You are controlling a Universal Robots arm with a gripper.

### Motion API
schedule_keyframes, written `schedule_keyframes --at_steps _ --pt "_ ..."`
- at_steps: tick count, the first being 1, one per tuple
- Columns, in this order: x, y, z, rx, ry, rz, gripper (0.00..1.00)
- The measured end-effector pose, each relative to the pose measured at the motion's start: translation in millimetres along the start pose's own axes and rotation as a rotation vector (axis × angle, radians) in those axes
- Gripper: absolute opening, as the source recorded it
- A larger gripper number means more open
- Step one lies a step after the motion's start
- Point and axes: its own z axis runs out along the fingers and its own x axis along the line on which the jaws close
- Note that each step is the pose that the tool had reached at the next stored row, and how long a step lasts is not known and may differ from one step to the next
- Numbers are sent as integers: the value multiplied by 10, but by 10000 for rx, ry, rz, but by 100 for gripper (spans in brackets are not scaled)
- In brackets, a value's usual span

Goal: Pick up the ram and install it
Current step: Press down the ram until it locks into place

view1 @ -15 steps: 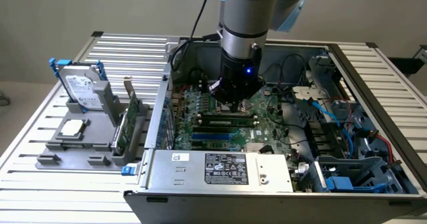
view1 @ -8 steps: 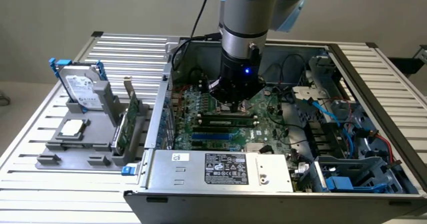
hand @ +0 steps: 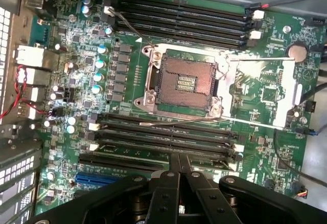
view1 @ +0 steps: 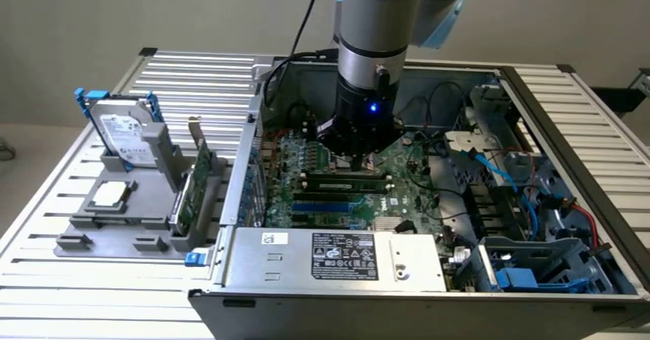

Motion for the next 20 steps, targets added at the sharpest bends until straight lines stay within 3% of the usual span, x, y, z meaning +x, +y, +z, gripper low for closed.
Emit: schedule_keyframes --at_steps 6,15,20 --pt "0 0 0 12 13 601 11" --pt "63 -141 -9 4 39 667 11" --pt "65 -142 -8 -2 37 668 11"
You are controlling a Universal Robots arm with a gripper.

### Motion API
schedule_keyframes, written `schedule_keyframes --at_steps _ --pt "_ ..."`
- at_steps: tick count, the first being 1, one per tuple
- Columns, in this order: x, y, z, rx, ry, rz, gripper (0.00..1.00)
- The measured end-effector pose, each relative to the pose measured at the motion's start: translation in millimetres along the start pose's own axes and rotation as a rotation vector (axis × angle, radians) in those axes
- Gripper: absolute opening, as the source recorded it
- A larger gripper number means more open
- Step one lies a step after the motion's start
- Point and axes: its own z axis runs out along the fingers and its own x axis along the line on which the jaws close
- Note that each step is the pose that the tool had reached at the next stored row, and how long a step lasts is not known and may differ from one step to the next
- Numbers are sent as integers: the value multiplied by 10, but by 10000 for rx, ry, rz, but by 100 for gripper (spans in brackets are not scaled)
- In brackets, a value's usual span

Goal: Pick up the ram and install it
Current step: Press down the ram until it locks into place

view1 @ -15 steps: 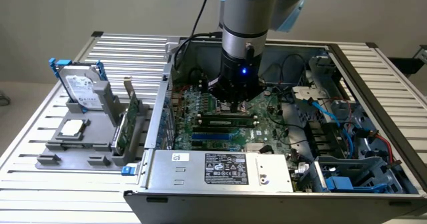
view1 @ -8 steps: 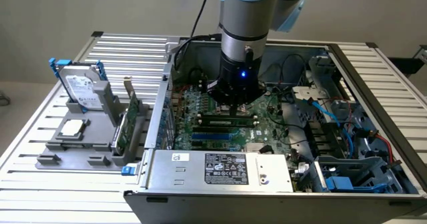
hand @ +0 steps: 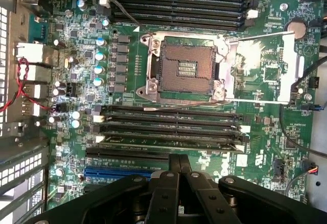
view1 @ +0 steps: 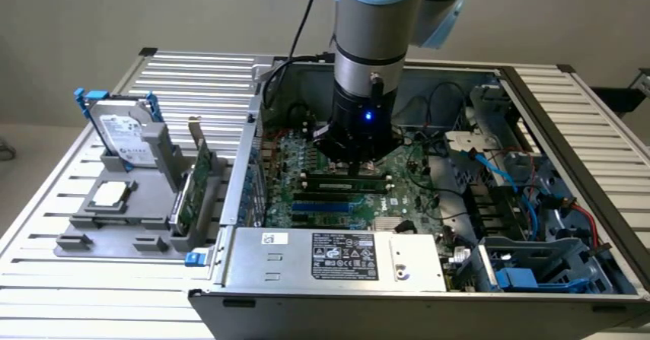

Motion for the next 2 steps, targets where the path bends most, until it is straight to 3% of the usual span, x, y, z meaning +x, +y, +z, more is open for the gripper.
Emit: schedule_keyframes --at_steps 2 --pt "0 0 0 0 0 0 11"
